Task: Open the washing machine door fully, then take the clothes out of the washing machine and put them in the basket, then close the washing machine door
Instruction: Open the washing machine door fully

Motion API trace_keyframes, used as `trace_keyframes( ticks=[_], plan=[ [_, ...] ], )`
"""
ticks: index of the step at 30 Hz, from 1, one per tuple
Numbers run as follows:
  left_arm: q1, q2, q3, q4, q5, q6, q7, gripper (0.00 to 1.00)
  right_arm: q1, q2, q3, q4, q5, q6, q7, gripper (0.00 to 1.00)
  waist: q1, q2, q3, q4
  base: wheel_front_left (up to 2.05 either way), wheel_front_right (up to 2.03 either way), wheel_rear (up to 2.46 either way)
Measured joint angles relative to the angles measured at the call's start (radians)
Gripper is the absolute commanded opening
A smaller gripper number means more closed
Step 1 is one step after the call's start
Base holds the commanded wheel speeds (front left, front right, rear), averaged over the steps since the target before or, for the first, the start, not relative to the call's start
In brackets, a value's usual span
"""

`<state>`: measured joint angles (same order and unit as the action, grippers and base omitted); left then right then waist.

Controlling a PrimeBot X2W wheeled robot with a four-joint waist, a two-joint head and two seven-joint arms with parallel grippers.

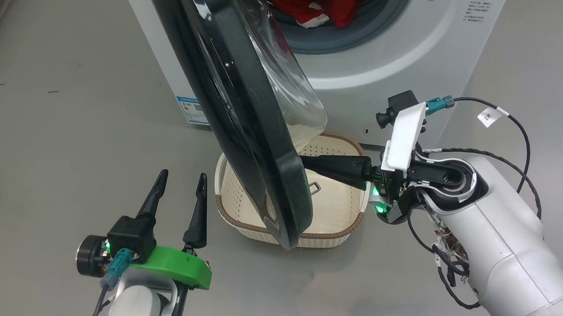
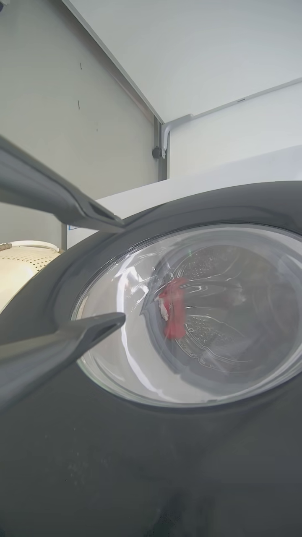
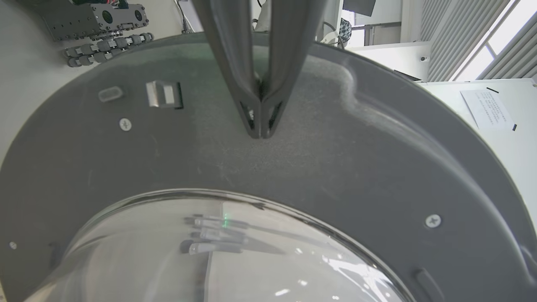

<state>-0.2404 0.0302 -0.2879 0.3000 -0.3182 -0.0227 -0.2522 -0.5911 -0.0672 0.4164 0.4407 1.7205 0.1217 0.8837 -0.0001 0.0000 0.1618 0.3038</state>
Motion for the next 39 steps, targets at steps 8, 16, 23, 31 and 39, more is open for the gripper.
trace_keyframes(
  ticks=[8, 16, 23, 31, 39],
  plan=[
    [0.001, 0.0, -0.005, -0.001, -0.007, 0.001, 0.0, 1.0, 0.021, -0.002, 0.053, -0.027, 0.034, 0.0, -0.044, 0.0, 0.0, 0.0, -0.003, 0.043, 0.0, 0.0, 0.0],
    [0.012, 0.001, 0.0, -0.002, -0.007, 0.01, 0.0, 1.0, 0.027, -0.001, 0.11, -0.05, 0.069, 0.0, -0.077, 0.0, 0.0, 0.0, -0.008, 0.058, 0.0, 0.0, 0.0],
    [0.016, 0.001, 0.002, -0.003, -0.007, 0.018, 0.0, 1.0, 0.037, -0.001, 0.122, -0.054, 0.083, 0.0, -0.12, 0.0, 0.0, 0.0, -0.012, 0.058, 0.0, 0.0, 0.0],
    [0.025, 0.001, 0.025, -0.007, -0.007, 0.03, 0.0, 1.0, 0.079, 0.003, 0.09, -0.092, 0.141, 0.0, -0.192, 0.0, 0.0, 0.0, -0.017, 0.041, 0.0, 0.0, 0.0],
    [0.033, 0.002, 0.047, -0.011, -0.006, 0.035, 0.0, 1.0, 0.142, 0.004, 0.003, -0.122, 0.114, 0.0, -0.303, 0.0, 0.0, 0.0, -0.024, 0.014, 0.0, 0.0, 0.0]
  ],
)
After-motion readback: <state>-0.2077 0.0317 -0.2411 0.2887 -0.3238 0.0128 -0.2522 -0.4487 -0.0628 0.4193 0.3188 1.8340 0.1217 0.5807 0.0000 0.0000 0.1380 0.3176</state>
